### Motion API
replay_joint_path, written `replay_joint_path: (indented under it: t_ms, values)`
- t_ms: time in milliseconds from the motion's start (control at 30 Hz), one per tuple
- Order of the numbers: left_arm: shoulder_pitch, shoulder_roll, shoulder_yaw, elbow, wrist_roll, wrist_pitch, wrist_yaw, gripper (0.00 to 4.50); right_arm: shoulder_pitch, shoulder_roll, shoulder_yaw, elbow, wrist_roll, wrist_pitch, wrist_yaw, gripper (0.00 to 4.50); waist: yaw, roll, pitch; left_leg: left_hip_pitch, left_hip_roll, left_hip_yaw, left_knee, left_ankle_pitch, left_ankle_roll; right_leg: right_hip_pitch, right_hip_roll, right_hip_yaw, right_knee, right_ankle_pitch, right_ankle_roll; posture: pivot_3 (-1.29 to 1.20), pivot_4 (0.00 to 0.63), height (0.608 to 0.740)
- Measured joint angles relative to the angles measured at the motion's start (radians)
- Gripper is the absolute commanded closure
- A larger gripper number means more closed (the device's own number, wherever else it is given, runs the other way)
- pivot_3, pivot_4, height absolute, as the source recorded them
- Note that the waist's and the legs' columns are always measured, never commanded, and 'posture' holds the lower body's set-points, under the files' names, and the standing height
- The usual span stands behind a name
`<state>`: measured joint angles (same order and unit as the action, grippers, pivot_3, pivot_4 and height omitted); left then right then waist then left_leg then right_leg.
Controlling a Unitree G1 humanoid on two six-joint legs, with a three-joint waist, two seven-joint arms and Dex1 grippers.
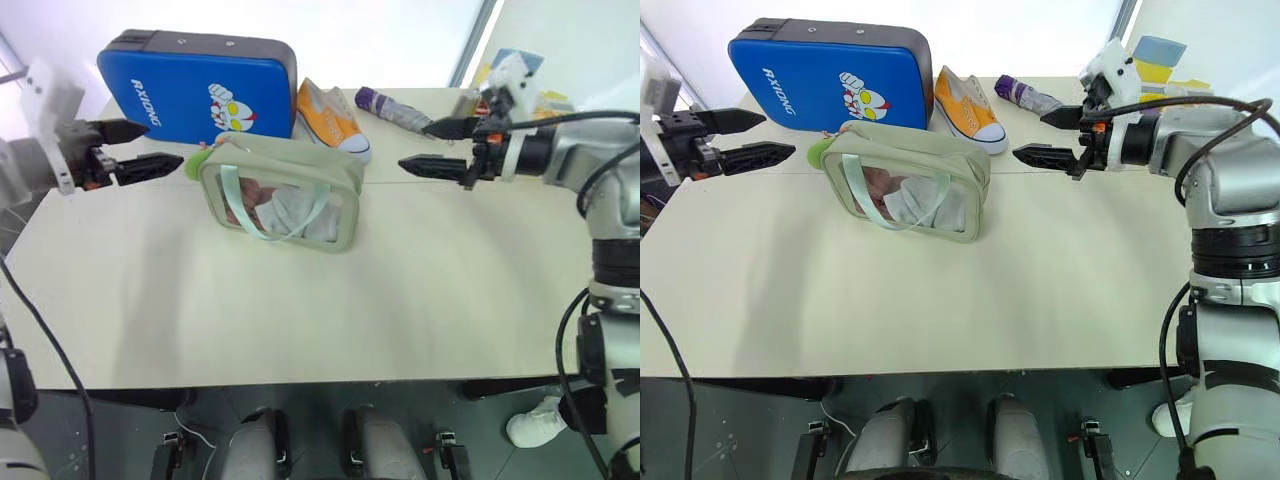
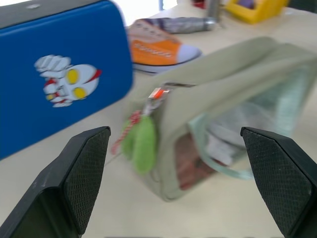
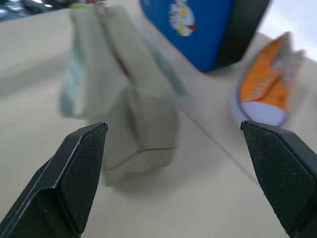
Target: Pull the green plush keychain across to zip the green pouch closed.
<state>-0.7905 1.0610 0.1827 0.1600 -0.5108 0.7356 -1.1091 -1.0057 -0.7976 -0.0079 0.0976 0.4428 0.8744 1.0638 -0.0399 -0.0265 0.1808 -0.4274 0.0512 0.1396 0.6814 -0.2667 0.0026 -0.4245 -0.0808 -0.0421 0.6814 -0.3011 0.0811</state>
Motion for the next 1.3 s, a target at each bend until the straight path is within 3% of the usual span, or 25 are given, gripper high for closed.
replay_joint_path:
  t_ms: [300, 467, 600, 733, 833, 1067, 1300]
  values:
    - [0.028, 0.005, -0.011, 0.005, 0.042, -0.05, 0.003, 0.0, -0.017, 0.02, 0.034, -0.058, 0.022, 0.034, -0.009, 0.02, 0.001, 0.0, 0.0, -0.002, 0.0, 0.0, 0.001, 0.0, 0.001, -0.001, 0.0, 0.0, 0.0, 0.0, 0.0, 0.0, 0.15, 0.74]
    - [0.028, 0.003, 0.002, -0.013, 0.035, -0.034, 0.027, 0.0, -0.063, 0.152, 0.061, -0.08, 0.018, 0.027, -0.079, 0.02, -0.007, 0.0, 0.0, -0.001, 0.001, 0.001, 0.001, 0.0, 0.0, -0.003, 0.001, 0.001, 0.001, 0.0, 0.0, 0.0, 0.15, 0.74]
    - [0.033, -0.027, 0.042, -0.143, -0.045, 0.056, 0.067, 0.0, -0.075, 0.249, 0.178, -0.09, -0.073, -0.104, -0.127, 0.02, -0.002, 0.0, 0.0, -0.002, 0.0, 0.0, 0.001, 0.0, 0.0, -0.002, 0.0, 0.001, 0.001, 0.0, 0.0, 0.0, 0.15, 0.74]
    - [0.072, -0.084, 0.072, -0.286, -0.147, 0.181, 0.136, 0.0, -0.041, 0.272, 0.302, -0.043, -0.194, -0.233, -0.141, 0.02, 0.008, -0.001, 0.0, -0.003, -0.001, 0.0, 0.003, 0.0, 0.001, -0.002, -0.001, 0.001, 0.001, 0.0, 0.0, 0.0, 0.15, 0.74]
    - [0.092, -0.098, 0.085, -0.344, -0.181, 0.222, 0.178, 0.0, -0.028, 0.269, 0.346, -0.015, -0.254, -0.299, -0.133, 0.84, 0.007, -0.001, 0.0, -0.003, -0.001, 0.0, 0.003, 0.0, 0.001, -0.002, -0.001, 0.001, 0.002, 0.0, 0.0, 0.0, 0.15, 0.74]
    - [0.134, -0.104, 0.11, -0.386, -0.213, 0.239, 0.239, 0.0, -0.017, 0.268, 0.383, 0.01, -0.343, -0.425, -0.111, 4.47, -0.003, -0.001, 0.0, -0.002, 0.0, -0.001, 0.002, 0.0, 0.0, -0.002, 0.0, 0.001, 0.002, 0.0, 0.0, 0.0, 0.15, 0.74]
    - [0.133, -0.1, 0.111, -0.36, -0.218, 0.232, 0.251, 0.0, 0.019, 0.257, 0.298, 0.075, -0.298, -0.608, -0.024, 4.47, 0.0, -0.001, 0.0, -0.002, -0.001, -0.001, 0.002, 0.0, 0.0, -0.001, 0.0, 0.001, 0.002, 0.0, 0.0, 0.0, 0.15, 0.74]
